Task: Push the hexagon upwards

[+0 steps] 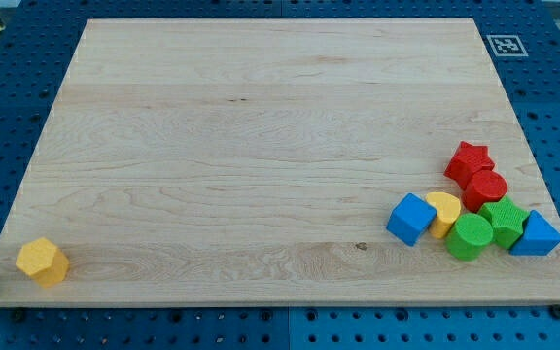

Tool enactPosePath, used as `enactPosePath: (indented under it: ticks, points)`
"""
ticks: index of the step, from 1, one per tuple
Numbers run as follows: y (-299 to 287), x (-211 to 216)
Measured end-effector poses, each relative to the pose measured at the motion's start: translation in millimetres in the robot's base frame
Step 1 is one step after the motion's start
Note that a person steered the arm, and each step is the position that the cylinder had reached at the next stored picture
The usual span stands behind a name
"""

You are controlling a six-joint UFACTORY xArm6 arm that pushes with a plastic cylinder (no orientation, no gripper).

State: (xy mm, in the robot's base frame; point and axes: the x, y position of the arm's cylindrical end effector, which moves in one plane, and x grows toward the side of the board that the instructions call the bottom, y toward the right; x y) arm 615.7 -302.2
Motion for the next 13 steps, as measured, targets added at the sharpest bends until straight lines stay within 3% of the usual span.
enactPosePath:
  ticks: [1,4,6,10,13]
  points:
    - [8.7,0.8]
    - [106.8,1.5]
    - [45.7,1.6]
    - [86.7,-6.1]
    - [83.4,-15.2]
